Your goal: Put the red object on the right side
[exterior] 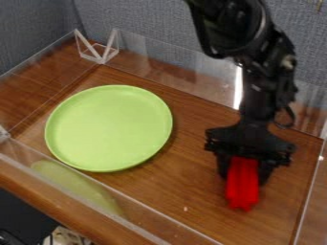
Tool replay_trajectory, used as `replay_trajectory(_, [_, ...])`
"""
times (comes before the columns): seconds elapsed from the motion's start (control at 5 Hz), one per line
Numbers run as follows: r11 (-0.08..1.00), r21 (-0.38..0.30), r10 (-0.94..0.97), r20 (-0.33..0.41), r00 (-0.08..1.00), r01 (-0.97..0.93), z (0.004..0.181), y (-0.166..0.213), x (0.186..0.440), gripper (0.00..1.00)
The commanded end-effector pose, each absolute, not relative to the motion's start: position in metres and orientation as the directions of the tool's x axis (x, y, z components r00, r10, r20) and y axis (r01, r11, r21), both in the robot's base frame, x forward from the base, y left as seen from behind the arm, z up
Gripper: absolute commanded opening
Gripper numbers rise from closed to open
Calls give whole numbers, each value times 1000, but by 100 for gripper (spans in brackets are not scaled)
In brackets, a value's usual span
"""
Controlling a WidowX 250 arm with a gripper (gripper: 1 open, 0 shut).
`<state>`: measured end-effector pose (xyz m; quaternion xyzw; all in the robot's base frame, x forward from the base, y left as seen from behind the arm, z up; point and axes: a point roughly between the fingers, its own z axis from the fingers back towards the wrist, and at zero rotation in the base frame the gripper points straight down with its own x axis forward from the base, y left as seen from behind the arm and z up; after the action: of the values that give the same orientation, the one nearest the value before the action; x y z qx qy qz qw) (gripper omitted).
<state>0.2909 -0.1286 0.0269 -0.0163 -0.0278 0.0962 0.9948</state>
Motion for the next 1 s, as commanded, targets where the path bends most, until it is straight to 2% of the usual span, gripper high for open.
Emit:
replay_trajectory(0.0, [981, -87, 184, 112, 976, -175, 49, -136, 293, 0])
replay_trajectory(0.2, [986, -87, 149, 108, 983, -140, 62, -128, 299, 100])
replay_trajectory(0.4, [990, -97, 117, 125, 985, -106, 87, -118, 308, 100])
replay_trajectory(0.6, [990, -115, 102, 173, 980, -83, 129, -100, 319, 100])
replay_trajectory(0.8, [989, -111, 117, 208, 971, -96, 173, -64, 319, 100])
